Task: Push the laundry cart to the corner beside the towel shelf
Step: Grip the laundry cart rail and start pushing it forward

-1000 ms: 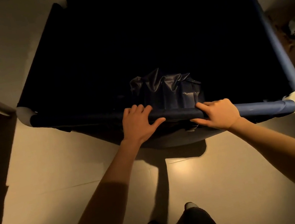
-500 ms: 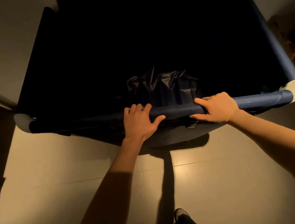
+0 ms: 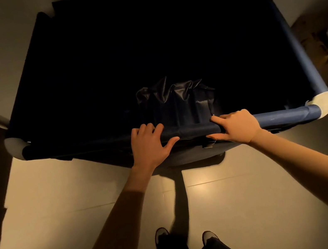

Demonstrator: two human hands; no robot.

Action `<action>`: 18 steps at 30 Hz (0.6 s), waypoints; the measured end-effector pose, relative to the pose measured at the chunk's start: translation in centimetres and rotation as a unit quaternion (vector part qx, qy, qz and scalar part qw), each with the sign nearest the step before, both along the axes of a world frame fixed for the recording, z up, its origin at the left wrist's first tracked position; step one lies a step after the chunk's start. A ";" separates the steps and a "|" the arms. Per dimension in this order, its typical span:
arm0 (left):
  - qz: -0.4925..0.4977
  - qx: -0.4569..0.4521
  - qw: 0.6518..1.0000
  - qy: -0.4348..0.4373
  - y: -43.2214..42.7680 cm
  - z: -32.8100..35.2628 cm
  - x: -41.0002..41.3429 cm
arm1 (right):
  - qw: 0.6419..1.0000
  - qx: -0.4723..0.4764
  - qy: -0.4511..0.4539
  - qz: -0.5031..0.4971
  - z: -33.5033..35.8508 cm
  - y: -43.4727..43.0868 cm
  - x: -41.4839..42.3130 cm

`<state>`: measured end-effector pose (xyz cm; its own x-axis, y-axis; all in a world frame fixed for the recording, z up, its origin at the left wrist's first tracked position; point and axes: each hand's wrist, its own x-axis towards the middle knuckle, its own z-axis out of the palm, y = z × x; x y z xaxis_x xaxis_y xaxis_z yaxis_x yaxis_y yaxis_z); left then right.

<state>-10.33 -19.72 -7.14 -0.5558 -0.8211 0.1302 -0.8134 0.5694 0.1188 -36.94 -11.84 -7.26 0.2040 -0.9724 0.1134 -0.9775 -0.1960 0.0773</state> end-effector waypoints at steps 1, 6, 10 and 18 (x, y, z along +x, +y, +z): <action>-0.001 0.002 1.000 0.001 -0.2 0.0 0.8 | 1.000 -0.006 -0.007 0.001 -0.1 -0.1 0.8; -0.005 0.012 1.000 -0.007 -1.3 -0.1 5.2 | 1.000 -0.019 -0.020 0.005 -0.4 -0.5 5.2; -0.008 0.023 1.000 -0.007 -2.3 0.1 8.7 | 1.000 -0.012 -0.024 -0.004 -0.1 -1.2 9.1; -0.006 0.016 1.000 -0.020 -3.9 -0.2 15.0 | 1.000 -0.011 -0.016 0.014 0.1 -2.7 15.3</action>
<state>4.72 -23.58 -7.36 -0.5694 -0.8179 0.0823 -0.8112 0.5753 0.1049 -21.60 -14.56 -7.19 0.2265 -0.9638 0.1408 -0.9739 -0.2214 0.0508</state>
